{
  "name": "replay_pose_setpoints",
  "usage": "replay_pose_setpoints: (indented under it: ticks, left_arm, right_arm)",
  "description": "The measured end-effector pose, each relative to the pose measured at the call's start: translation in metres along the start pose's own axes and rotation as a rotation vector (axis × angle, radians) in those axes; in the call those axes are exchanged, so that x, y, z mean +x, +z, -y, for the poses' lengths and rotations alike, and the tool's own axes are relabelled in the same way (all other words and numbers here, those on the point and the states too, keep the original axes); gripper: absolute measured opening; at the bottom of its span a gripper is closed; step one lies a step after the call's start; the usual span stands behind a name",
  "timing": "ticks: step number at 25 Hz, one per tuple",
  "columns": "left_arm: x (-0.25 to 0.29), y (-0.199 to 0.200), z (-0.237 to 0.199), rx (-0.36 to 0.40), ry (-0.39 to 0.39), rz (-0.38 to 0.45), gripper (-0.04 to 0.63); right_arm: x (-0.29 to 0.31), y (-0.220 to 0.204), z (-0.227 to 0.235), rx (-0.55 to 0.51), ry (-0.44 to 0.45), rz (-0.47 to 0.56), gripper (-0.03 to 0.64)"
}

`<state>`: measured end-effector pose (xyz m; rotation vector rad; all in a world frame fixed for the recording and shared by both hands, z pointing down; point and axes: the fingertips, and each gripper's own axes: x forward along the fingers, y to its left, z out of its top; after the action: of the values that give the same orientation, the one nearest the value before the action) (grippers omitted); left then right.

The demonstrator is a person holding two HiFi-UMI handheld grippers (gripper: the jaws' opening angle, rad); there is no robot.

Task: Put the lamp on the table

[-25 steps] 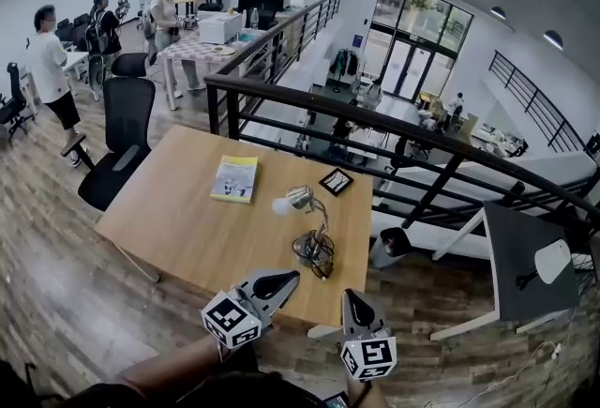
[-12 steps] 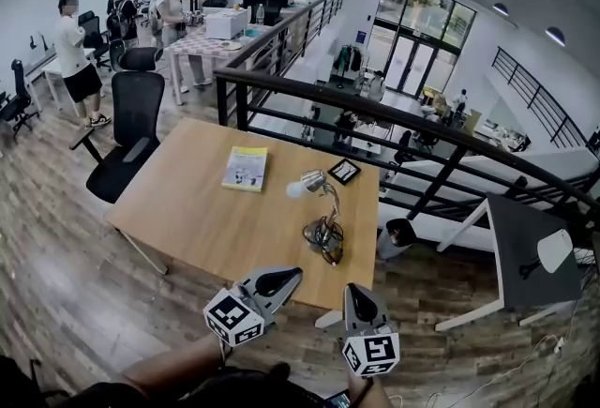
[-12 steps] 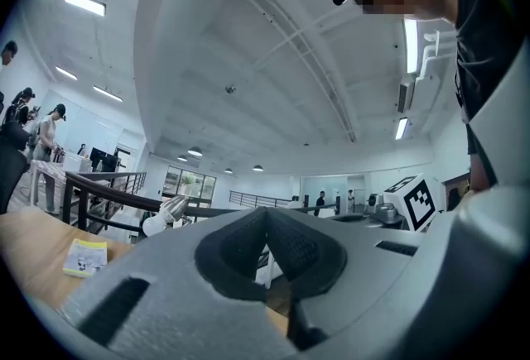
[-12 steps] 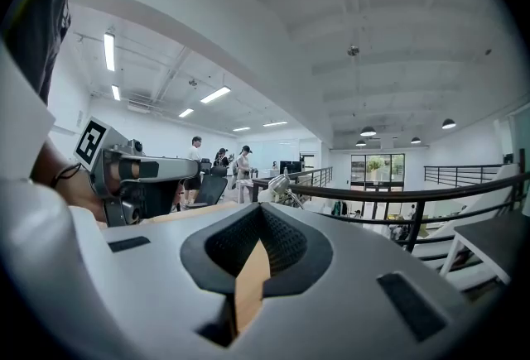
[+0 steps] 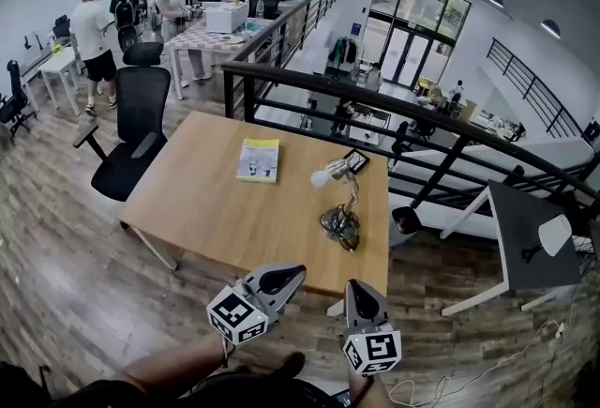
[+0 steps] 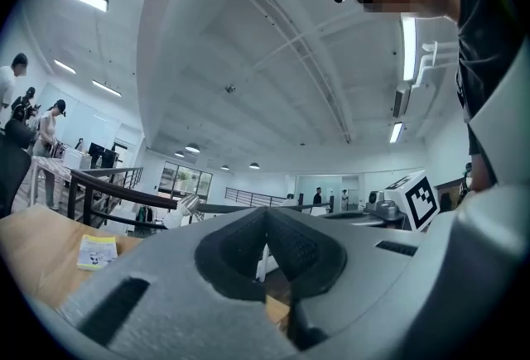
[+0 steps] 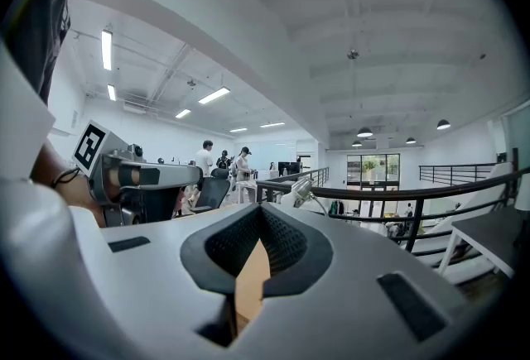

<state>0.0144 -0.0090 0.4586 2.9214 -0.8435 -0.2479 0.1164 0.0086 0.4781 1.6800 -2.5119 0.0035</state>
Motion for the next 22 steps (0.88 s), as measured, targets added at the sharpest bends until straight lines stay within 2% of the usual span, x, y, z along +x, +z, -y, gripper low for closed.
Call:
replay_pose_setpoints:
  ticks: [10,22]
  left_arm:
    - [-0.083,0.018,0.012,-0.002,-0.042,0.005,0.008]
    - [-0.137,0.025,0.024,-0.004,-0.082,0.008,0.008]
  right_arm:
    - [-0.024,0.012,-0.090,-0.003,-0.019,0.010,0.017]
    - [-0.042,0.022,-0.146,-0.009,-0.050,0.036,0.017]
